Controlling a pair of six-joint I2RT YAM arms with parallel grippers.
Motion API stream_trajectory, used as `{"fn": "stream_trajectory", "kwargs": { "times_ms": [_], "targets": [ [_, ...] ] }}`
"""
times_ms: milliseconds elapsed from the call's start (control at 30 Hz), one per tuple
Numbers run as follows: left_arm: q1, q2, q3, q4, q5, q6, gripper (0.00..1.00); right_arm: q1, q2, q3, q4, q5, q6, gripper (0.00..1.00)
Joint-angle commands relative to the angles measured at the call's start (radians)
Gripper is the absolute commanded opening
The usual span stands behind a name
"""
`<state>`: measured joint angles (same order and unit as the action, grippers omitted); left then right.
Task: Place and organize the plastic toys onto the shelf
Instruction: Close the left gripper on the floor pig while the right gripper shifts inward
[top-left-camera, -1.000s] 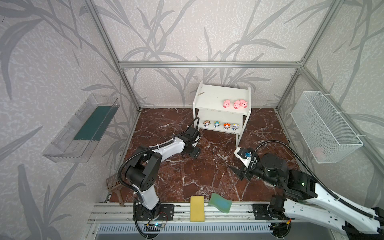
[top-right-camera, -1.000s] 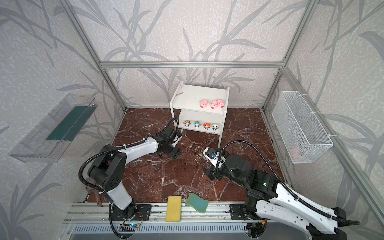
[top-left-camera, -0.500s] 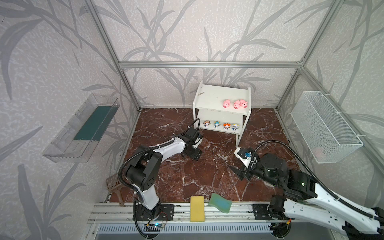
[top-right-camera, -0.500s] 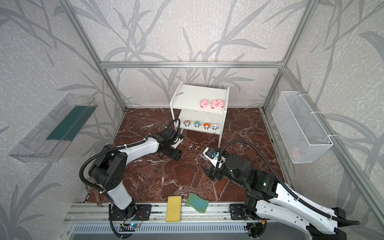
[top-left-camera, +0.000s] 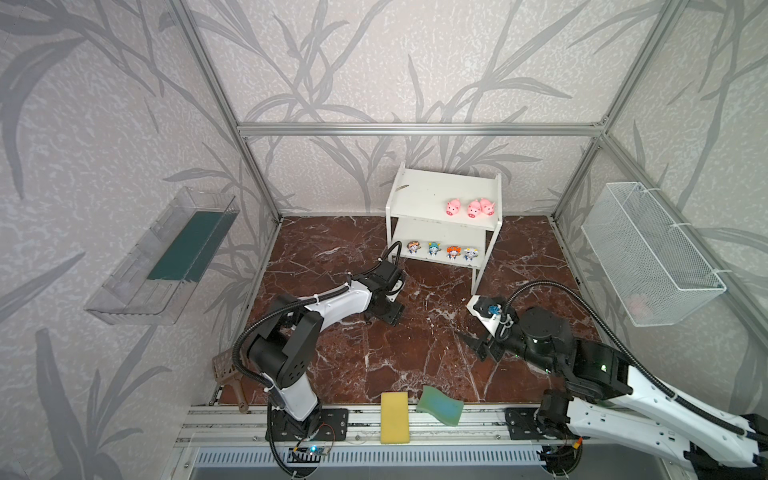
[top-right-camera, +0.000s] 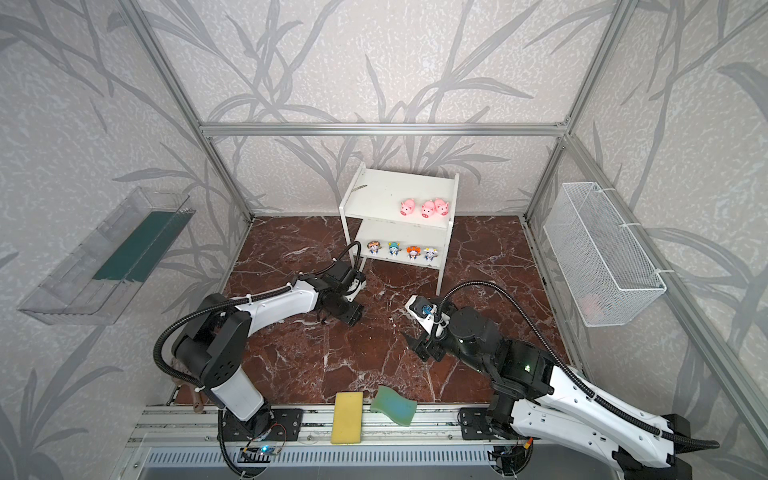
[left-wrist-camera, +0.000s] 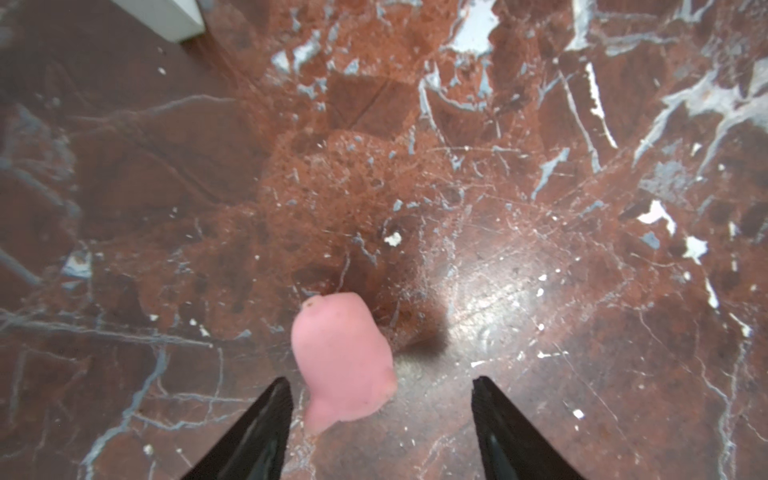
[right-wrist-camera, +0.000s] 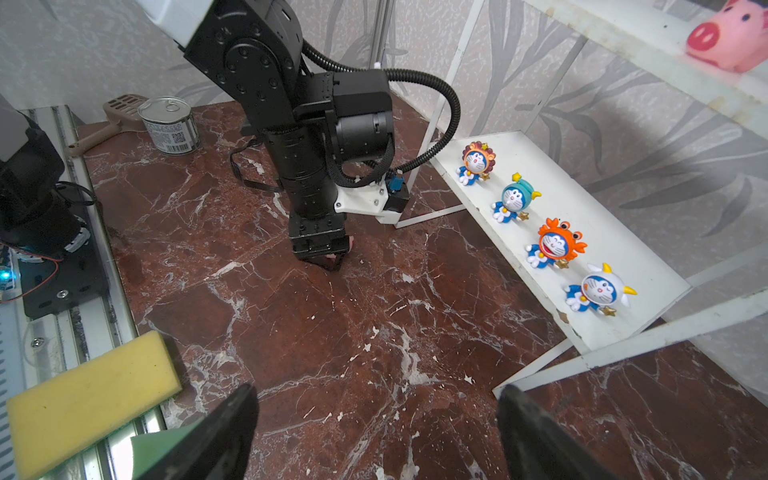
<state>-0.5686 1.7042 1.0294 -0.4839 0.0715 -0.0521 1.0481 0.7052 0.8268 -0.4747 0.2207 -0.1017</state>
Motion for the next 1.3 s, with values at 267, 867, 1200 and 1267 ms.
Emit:
{"fn": "stream_trajectory", "kwargs": {
  "times_ms": [267, 867, 1200, 1267],
  "targets": [
    [-0.019, 0.000, 0.004, 0.018, -0.052, -0.046, 0.52, 0.006, -0.004, -0.007, 0.027, -0.003, -0.009, 0.90],
    [-0.024, 0.036, 0.022, -0.021, -0.081, -0.055, 0.42, 0.004, -0.014, -0.022, 0.027, -0.009, 0.003, 0.90],
    [-0.026, 0.003, 0.023, -0.029, -0.092, -0.052, 0.30, 0.006, -0.005, -0.022, 0.036, -0.011, -0.009, 0.90],
    [-0.027, -0.007, 0.026, -0.036, -0.087, -0.050, 0.28, 0.004, -0.003, -0.022, 0.038, -0.012, -0.012, 0.90]
  ]
}}
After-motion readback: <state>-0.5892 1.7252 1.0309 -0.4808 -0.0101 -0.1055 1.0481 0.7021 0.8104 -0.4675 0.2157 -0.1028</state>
